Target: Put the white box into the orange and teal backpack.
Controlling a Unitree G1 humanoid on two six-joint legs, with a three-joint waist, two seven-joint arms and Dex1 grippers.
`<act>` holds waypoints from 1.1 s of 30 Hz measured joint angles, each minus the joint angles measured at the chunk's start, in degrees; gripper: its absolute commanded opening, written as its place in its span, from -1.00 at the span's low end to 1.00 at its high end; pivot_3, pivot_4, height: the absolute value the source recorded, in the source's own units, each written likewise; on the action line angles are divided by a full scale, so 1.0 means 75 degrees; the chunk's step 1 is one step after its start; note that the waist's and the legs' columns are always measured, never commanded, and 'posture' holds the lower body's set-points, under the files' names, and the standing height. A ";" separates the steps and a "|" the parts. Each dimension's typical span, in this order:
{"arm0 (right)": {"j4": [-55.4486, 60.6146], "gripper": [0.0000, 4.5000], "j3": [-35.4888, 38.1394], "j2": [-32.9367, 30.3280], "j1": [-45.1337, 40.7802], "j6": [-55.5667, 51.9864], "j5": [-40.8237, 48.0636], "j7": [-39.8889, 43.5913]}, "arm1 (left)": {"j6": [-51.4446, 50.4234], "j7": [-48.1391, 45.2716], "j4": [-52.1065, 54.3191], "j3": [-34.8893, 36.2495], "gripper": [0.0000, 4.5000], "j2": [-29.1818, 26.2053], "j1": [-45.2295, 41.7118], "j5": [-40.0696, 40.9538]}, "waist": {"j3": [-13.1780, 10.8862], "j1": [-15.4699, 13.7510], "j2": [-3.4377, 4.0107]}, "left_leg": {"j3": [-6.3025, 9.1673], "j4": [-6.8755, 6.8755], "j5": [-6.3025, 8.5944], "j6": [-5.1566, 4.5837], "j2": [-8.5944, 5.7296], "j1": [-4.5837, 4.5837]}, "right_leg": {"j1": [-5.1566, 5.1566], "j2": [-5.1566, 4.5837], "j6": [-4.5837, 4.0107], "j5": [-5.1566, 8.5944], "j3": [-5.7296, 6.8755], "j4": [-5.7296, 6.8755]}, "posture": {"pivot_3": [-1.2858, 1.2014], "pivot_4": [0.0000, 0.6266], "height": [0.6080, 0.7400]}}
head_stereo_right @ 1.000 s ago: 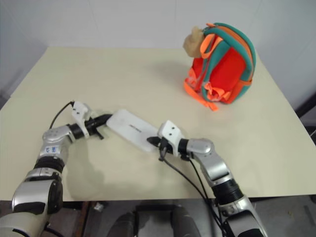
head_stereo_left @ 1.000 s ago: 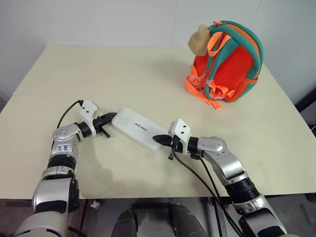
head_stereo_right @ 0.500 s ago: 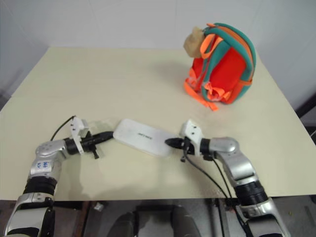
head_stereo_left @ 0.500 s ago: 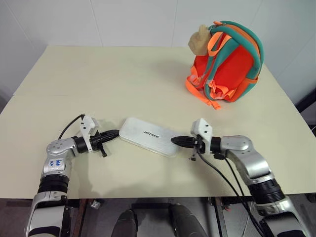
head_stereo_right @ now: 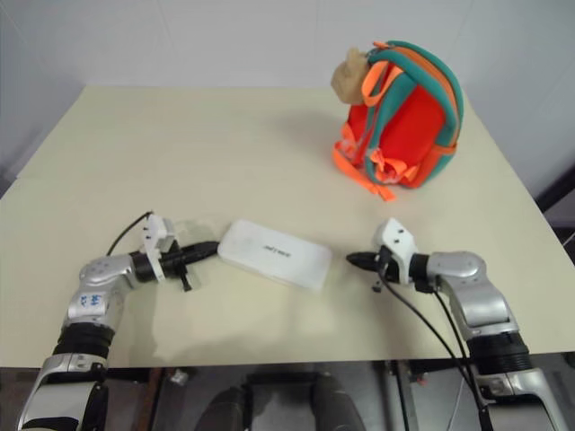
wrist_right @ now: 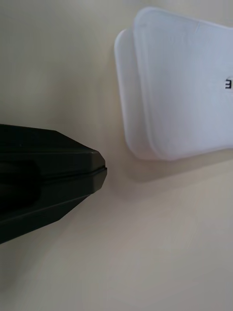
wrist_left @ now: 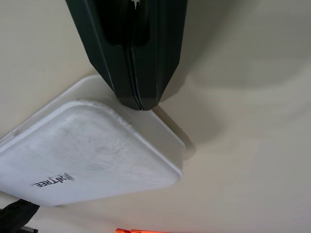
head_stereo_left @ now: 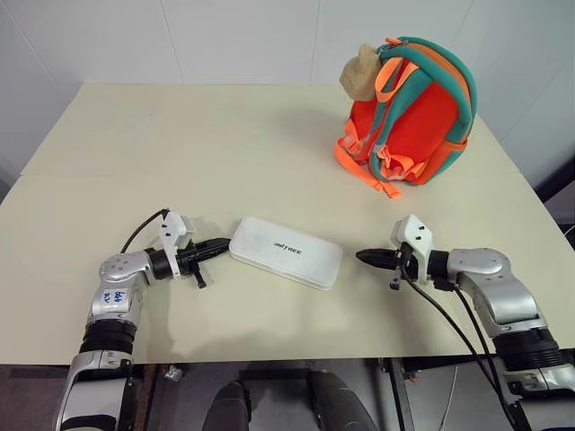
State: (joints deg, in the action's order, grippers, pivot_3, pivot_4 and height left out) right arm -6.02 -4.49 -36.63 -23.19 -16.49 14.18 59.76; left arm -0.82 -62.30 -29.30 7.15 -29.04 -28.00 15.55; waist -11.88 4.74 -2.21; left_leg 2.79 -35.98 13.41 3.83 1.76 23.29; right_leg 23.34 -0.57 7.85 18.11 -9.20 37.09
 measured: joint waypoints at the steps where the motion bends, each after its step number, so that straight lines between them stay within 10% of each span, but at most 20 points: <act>1: 0.0000 -1.00 -0.0022 0.0077 0.0000 0.0002 -0.0017 -0.0015 | 0.0000 -0.0002 0.0000 -0.0027 -0.99 0.0012 -0.0016 0.0000 | 0.0000 0.0000 0.0000 | 0.0000 0.0000 0.0000 0.0000 0.0000 0.0000 | 0.0000 0.0000 0.0000 0.0000 0.0000 0.0000 | 0.03 -0.52 1.00; 33: -0.2437 -1.00 -0.0199 0.0460 -0.1417 0.1431 -0.0552 0.0792 | -0.1063 0.0384 0.2418 -0.0138 -0.99 0.0290 0.1597 0.0620 | 0.0001 0.0025 0.0003 | -0.0003 0.0002 0.0000 0.0000 0.0001 -0.0014 | -0.0013 -0.0002 0.0001 -0.0001 -0.0006 -0.0006 | 0.03 -0.52 1.00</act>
State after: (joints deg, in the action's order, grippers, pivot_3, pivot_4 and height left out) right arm -24.30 -5.99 -33.18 -33.81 -5.77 10.04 65.71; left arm -8.79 -59.42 -11.16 6.11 -26.87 -16.02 20.20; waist -11.87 4.92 -2.19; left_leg 2.76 -35.96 13.41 3.83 1.76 23.18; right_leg 23.24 -0.59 7.86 18.10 -9.24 37.05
